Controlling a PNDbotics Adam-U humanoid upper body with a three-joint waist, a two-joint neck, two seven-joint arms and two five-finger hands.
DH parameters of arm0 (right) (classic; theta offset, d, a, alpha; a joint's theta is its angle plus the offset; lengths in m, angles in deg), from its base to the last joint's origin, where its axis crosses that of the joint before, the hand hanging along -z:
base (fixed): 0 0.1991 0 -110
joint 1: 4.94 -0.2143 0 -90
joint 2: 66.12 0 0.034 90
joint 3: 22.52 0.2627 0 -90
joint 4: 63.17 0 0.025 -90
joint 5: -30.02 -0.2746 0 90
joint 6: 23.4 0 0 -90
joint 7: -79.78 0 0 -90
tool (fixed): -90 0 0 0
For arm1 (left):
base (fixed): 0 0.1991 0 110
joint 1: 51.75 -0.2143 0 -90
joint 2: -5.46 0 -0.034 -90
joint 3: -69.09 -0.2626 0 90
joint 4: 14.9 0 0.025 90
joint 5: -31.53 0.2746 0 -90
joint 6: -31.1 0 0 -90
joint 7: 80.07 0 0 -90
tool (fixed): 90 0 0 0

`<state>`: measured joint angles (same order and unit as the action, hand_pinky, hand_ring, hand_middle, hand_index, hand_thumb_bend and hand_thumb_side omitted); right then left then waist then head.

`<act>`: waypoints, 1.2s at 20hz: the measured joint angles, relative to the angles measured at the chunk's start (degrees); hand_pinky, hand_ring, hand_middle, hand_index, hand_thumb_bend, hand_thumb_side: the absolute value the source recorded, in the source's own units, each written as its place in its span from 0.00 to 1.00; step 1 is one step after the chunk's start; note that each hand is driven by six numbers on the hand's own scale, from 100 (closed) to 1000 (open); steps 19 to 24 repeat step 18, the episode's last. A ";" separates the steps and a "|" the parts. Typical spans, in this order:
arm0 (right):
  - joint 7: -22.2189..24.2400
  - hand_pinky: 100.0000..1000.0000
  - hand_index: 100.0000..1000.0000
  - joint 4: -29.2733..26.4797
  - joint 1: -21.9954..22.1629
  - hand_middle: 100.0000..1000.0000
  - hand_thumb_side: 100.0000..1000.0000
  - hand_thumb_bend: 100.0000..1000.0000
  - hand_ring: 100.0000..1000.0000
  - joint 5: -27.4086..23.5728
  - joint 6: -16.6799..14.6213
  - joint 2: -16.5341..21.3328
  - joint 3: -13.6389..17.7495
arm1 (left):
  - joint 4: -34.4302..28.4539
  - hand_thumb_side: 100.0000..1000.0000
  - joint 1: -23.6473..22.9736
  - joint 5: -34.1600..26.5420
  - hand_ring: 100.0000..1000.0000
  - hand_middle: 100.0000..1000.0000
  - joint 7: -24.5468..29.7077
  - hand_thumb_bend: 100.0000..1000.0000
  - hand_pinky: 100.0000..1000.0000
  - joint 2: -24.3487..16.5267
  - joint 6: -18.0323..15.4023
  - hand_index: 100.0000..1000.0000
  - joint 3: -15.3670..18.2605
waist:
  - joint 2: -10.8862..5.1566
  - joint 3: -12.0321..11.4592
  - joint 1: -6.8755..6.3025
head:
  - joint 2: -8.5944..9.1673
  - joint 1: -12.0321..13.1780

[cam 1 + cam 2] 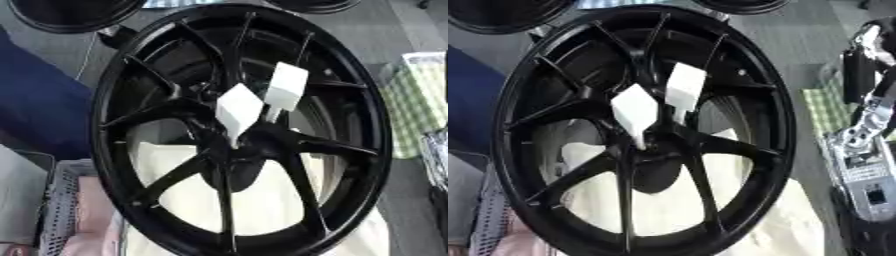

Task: Pull the pin out of the wheel hub.

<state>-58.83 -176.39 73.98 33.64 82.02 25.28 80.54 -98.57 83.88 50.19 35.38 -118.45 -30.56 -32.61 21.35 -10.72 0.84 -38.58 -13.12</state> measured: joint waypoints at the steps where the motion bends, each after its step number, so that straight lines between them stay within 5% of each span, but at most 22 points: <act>1: 0.00 0.68 0.76 0.00 0.00 0.66 0.55 0.00 0.80 0.00 0.00 0.00 0.00 | -0.05 0.93 -0.01 0.52 0.87 0.81 0.10 0.36 0.89 0.00 0.12 0.93 0.14 | 0.00 -0.06 0.03 | 0.00 0.00; 5: 0.00 0.68 0.76 0.00 0.00 0.66 0.55 0.00 0.80 0.00 0.00 0.00 0.01 | -0.78 0.94 -0.19 0.59 0.85 0.79 0.18 0.29 0.86 0.00 0.42 0.91 0.81 | 0.00 -0.30 0.03 | 0.00 -0.07; 8: 0.01 0.68 0.76 0.00 0.00 0.66 0.55 0.00 0.80 0.00 0.01 0.00 0.01 | -1.96 0.86 -0.19 -0.68 0.75 0.68 -0.69 0.00 0.79 0.00 0.85 0.82 1.54 | 0.00 -0.35 0.14 | -0.02 -0.10; 13: 0.22 0.68 0.76 0.00 0.01 0.66 0.54 0.00 0.80 0.00 0.22 0.00 0.00 | -10.52 0.63 -0.90 -11.44 0.65 0.57 -8.72 0.00 0.70 1.02 -1.61 0.77 5.32 | 0.00 -0.70 0.74 | -0.09 -0.20; 18: 0.26 0.68 0.76 0.00 0.00 0.66 0.54 0.00 0.79 0.00 0.26 0.02 -0.03 | -25.05 0.56 -6.63 -27.91 0.63 0.56 -24.40 0.00 0.68 1.81 -11.03 0.77 9.27 | 0.02 -1.01 1.13 | -0.10 -0.36; 24: 0.26 0.68 0.76 0.00 0.00 0.66 0.54 0.00 0.79 0.00 0.26 0.02 -0.03 | -25.05 0.56 -6.63 -27.91 0.63 0.56 -24.40 0.00 0.68 1.81 -11.03 0.77 9.27 | 0.02 -1.01 1.13 | -0.10 -0.36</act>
